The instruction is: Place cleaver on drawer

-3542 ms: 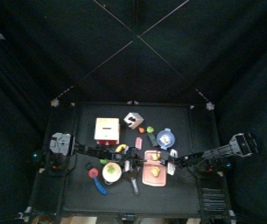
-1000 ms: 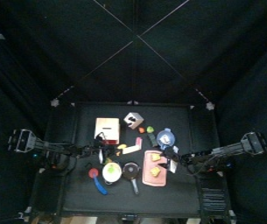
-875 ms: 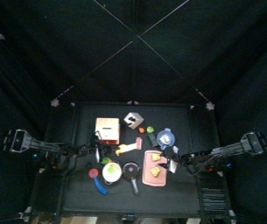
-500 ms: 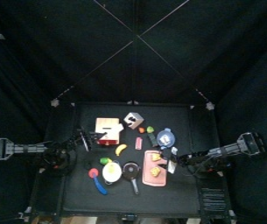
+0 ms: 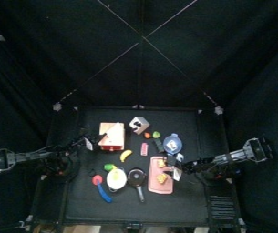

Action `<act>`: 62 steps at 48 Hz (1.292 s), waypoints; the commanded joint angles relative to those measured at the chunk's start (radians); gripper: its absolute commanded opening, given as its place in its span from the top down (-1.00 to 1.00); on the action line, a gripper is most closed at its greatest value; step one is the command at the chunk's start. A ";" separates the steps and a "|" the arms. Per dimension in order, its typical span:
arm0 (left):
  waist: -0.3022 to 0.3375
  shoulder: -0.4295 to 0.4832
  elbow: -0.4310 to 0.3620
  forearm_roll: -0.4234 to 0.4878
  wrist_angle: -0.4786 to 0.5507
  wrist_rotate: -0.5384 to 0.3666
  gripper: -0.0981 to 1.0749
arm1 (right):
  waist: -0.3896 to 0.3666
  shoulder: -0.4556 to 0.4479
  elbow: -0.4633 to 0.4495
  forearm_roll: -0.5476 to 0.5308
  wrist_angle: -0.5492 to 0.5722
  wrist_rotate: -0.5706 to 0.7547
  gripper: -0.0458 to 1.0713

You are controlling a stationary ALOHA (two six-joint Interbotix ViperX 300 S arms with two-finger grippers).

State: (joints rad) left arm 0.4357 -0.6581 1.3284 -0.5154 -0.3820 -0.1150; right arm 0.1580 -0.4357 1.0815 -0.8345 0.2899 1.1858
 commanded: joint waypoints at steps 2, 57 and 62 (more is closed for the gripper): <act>0.003 0.018 -0.032 0.002 0.003 0.003 -0.32 | -0.005 -0.008 -0.020 -0.002 -0.005 -0.002 -0.72; 0.002 0.025 -0.044 0.055 0.017 0.006 -0.74 | -0.005 0.008 -0.015 0.005 0.000 0.000 -0.72; 0.002 0.023 -0.044 0.054 0.017 0.008 -0.74 | -0.005 0.009 -0.011 0.009 0.000 0.000 -0.72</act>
State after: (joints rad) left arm 0.4357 -0.6335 1.3070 -0.4663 -0.3574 -0.1089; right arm 0.1549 -0.4203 1.0815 -0.8283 0.2915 1.1858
